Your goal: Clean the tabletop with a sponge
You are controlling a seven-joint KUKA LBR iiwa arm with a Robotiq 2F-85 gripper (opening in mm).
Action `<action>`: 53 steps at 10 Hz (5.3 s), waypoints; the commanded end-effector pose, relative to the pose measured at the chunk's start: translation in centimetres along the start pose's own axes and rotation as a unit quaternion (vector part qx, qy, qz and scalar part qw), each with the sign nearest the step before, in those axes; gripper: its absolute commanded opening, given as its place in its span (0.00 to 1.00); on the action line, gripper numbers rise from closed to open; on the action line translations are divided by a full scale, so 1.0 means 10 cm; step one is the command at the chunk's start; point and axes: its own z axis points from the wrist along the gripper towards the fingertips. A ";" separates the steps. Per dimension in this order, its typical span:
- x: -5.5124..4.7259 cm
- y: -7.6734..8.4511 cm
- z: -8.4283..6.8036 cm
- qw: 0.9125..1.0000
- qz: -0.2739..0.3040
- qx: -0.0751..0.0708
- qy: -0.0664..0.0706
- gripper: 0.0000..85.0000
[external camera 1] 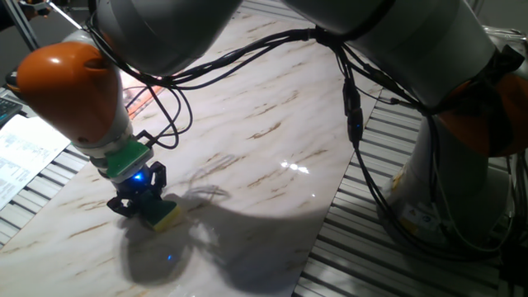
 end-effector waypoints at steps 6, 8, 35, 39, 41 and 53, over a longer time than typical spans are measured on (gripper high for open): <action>-0.07 -0.03 -0.08 1.000 -0.004 0.003 0.004 0.00; -0.09 -0.03 -0.08 1.000 -0.005 0.003 0.004 0.00; -0.72 -0.40 -0.06 0.999 -0.051 0.010 0.004 0.00; -0.77 -0.47 -0.08 0.998 -0.056 0.011 0.004 0.00; -0.79 -0.51 -0.05 0.998 -0.060 0.012 0.002 0.00; -0.92 -0.92 -0.01 0.996 -0.092 0.008 -0.009 0.00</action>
